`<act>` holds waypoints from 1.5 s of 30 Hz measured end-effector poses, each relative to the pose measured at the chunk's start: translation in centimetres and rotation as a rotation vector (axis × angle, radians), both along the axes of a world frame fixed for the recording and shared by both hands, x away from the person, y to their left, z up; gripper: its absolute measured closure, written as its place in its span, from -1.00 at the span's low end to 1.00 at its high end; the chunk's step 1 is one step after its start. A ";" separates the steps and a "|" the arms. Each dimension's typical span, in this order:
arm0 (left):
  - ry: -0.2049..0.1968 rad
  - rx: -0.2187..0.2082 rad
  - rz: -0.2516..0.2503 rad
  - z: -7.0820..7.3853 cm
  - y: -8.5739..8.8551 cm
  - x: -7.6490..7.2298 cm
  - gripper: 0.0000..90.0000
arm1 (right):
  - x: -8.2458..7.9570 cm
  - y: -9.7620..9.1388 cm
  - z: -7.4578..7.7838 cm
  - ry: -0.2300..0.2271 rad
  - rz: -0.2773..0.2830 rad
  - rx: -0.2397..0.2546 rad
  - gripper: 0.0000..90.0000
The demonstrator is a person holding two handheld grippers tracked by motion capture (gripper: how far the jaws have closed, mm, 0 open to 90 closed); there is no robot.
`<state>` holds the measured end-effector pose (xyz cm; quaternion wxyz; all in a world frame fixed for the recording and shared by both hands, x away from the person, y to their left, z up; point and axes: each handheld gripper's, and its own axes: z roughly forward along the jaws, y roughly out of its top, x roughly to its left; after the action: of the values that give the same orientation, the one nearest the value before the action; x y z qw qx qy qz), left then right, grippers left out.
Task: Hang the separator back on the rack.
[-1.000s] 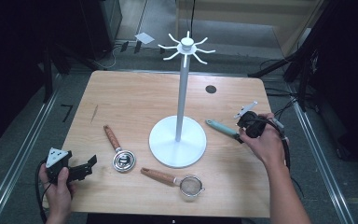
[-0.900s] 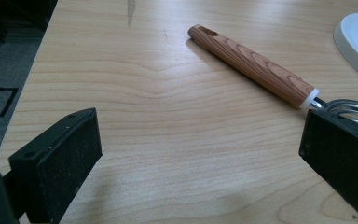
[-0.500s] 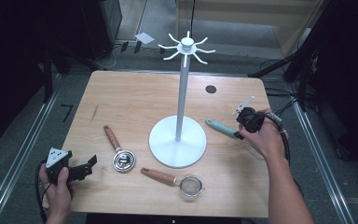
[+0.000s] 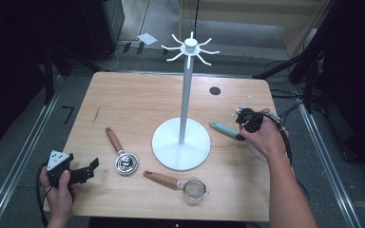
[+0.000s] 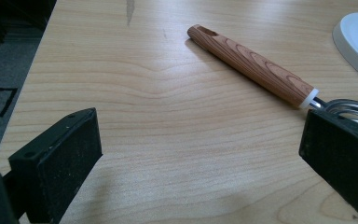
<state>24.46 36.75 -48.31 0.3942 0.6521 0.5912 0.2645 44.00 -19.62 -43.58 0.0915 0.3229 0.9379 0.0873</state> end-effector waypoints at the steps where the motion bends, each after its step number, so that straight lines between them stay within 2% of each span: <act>1: 0.000 0.000 0.000 0.0 0.0 0.0 -1.00 | 0.3 0.4 -0.2 0.012 0.010 -0.009 0.10; 2: 0.000 0.000 0.000 0.0 0.0 0.0 -1.00 | 0.3 0.4 -0.2 0.012 0.010 -0.009 0.10; 3: -0.001 -0.002 0.000 0.0 0.0 0.0 -1.00 | 0.5 0.9 -0.2 0.019 0.017 -0.032 0.11; 9: -0.001 -0.004 -0.001 0.0 0.0 0.0 -1.00 | 1.0 1.7 -0.6 0.033 0.039 -0.054 0.14; 10: -0.001 -0.005 -0.002 0.0 0.0 0.0 -1.00 | 1.3 2.1 -0.9 0.043 0.043 -0.086 0.15; 13: -0.001 -0.005 -0.003 0.0 0.0 0.0 -1.00 | 1.5 2.3 -1.2 0.062 0.046 -0.101 0.17; 18: 0.001 -0.002 -0.005 0.0 0.0 0.0 -1.00 | 1.8 2.4 -1.7 0.082 0.052 -0.098 0.21; 19: 0.001 -0.002 -0.006 0.0 0.0 0.0 -1.00 | 2.0 2.3 -1.9 0.109 0.057 -0.100 0.34; 22: 0.000 -0.001 -0.005 0.0 0.0 0.0 -1.00 | 2.1 2.3 -2.1 0.133 0.053 -0.093 0.39; 23: 0.000 -0.001 -0.006 0.0 0.0 0.0 -1.00 | 2.2 2.2 -2.3 0.138 0.057 -0.099 0.47; 35: 0.000 -0.002 -0.007 0.0 0.0 0.0 -1.00 | 2.4 2.4 -2.6 0.141 0.066 -0.096 0.56; 39: 0.001 -0.006 -0.006 0.0 0.0 0.0 -1.00 | 2.5 2.6 -2.6 0.144 0.083 -0.108 0.56; 41: 0.001 -0.009 -0.004 0.0 0.0 0.0 -1.00 | 2.7 2.6 -2.6 0.161 0.057 -0.112 0.54; 45: 0.002 -0.009 -0.005 0.0 0.0 0.0 -1.00 | 2.6 2.8 -2.6 0.156 0.067 -0.123 0.58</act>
<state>24.43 36.78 -48.33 0.3970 0.6521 0.5912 0.2601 46.57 -16.81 -46.21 0.0348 0.2910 0.9561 0.0069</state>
